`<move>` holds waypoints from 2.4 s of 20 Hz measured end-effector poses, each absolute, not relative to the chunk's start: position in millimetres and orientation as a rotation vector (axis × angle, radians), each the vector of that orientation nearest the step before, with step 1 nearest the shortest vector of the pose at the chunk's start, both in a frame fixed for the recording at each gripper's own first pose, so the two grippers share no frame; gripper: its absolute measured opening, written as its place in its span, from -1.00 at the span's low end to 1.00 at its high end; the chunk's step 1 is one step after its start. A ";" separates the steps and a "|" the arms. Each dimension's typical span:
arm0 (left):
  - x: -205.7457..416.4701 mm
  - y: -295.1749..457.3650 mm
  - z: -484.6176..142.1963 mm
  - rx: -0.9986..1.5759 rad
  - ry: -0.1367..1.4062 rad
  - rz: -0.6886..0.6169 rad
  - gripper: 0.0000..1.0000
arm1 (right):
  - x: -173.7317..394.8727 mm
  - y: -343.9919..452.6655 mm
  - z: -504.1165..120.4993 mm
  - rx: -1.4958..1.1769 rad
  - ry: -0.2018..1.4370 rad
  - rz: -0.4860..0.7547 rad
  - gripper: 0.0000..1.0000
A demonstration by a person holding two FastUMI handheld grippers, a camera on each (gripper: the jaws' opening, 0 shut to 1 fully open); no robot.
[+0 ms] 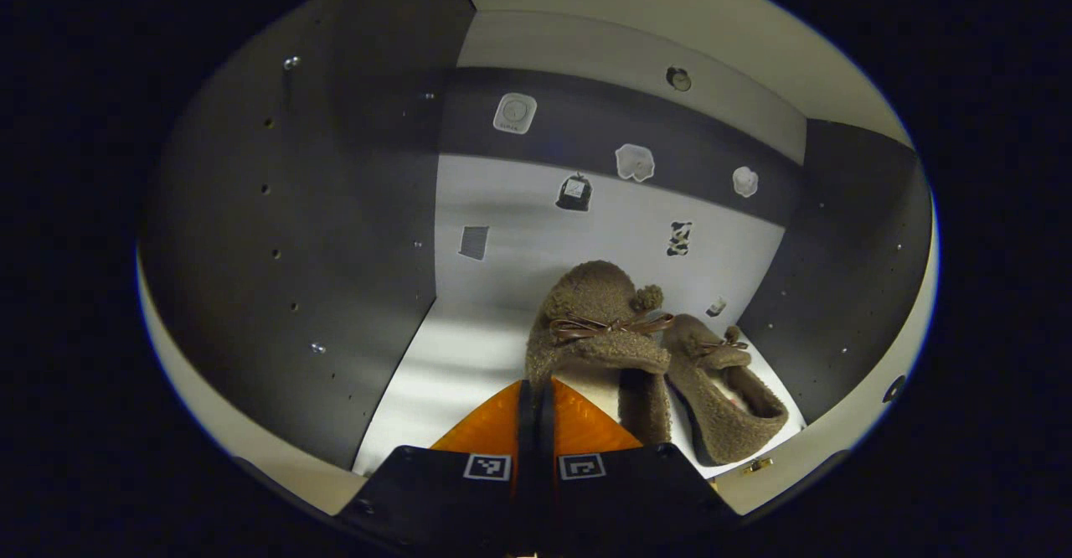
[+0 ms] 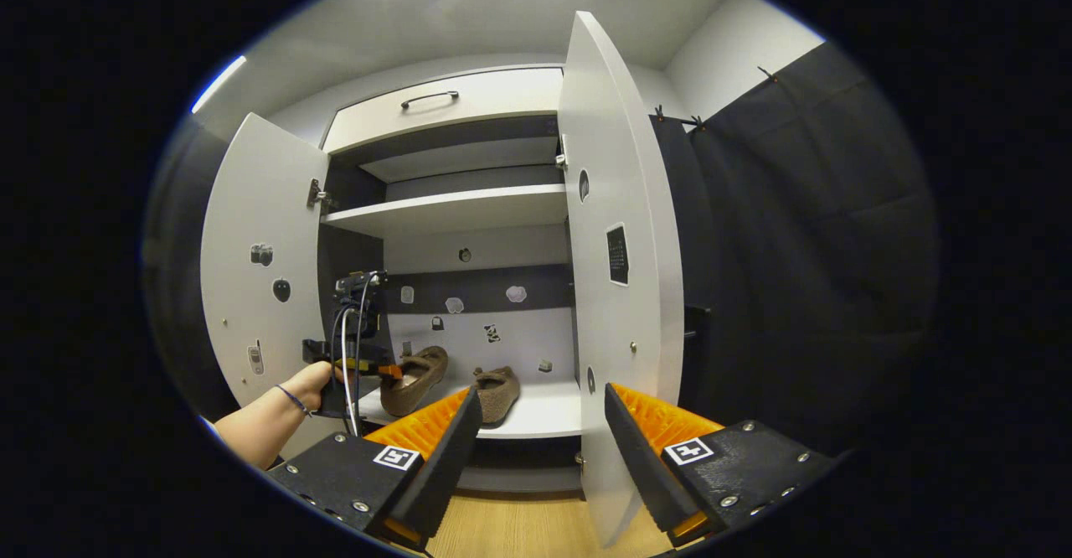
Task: Grab one shoe with the right hand and put it into the shoe cabinet, grab the other shoe with the left hand and put it into the shoe cabinet; then close the right door with the right hand and the left door with the left hand.
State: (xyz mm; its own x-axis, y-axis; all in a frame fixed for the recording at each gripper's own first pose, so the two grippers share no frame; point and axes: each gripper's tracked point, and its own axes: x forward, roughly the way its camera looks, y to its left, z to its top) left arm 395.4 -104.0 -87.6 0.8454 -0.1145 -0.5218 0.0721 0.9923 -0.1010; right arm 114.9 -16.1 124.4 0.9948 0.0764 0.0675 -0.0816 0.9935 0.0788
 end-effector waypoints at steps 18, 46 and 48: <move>283.4 -99.0 48.3 0.017 0.232 -0.132 0.29 | 106.9 15.6 132.0 0.102 -0.087 0.137 0.84; 18.3 28.5 67.8 -0.028 0.047 -0.020 0.89 | 86.3 -146.4 27.9 0.084 0.025 -0.173 0.84; 15.2 42.4 62.6 0.001 0.054 0.014 0.94 | 96.1 -151.2 13.0 0.087 0.042 -0.168 0.85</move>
State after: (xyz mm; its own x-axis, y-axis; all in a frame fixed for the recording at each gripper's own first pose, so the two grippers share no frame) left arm 15.2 42.4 62.6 0.9984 0.0142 -0.0538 -0.0142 0.9999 0.0013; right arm 96.1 -151.2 13.0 0.9851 -0.1650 -0.0492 0.1686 0.9822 0.0830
